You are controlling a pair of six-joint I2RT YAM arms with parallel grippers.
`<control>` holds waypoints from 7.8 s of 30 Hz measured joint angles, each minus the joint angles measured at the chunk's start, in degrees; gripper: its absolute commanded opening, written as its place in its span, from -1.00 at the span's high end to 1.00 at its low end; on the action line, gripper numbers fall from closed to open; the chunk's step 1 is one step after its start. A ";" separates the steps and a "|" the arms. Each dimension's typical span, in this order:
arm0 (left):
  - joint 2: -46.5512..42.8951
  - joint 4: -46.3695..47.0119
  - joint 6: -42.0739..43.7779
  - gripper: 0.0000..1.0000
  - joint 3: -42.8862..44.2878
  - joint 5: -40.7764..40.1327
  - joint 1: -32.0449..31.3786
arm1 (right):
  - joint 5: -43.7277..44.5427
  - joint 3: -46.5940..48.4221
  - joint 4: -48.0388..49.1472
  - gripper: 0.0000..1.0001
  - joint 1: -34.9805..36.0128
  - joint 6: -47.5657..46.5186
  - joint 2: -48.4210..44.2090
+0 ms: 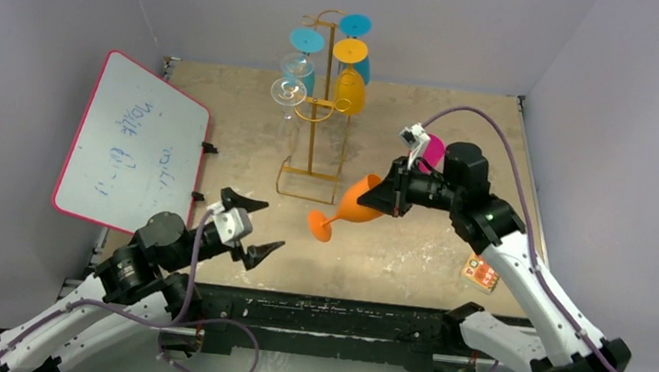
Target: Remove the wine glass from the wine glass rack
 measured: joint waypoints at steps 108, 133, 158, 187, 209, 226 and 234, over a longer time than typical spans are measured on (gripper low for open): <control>0.59 -4.83 -34.60 -0.83 -0.85 -68.91 0.00 | 53.77 17.07 -11.56 0.09 -19.61 -9.70 23.85; 3.17 -4.90 -34.60 -0.84 -0.83 -67.78 0.00 | 12.83 15.50 12.68 -0.14 -19.65 10.99 17.27; 6.38 -7.04 -37.13 -0.91 1.40 -69.51 0.00 | 15.08 43.04 20.87 -0.33 -13.31 32.83 42.42; 3.17 -7.41 -37.11 -0.91 1.44 -69.77 0.00 | 21.05 57.75 7.28 0.13 -11.93 29.81 53.62; 3.45 -7.41 -37.09 -0.91 1.44 -69.77 0.00 | 20.81 61.75 3.32 0.42 -11.58 26.40 54.03; 3.48 -7.41 -37.09 -0.90 1.44 -69.35 0.00 | 17.77 64.87 0.28 0.53 -10.73 23.74 55.23; 3.48 -7.41 -37.09 -0.90 1.44 -69.24 0.00 | 18.10 65.22 0.44 0.45 -10.58 23.98 56.15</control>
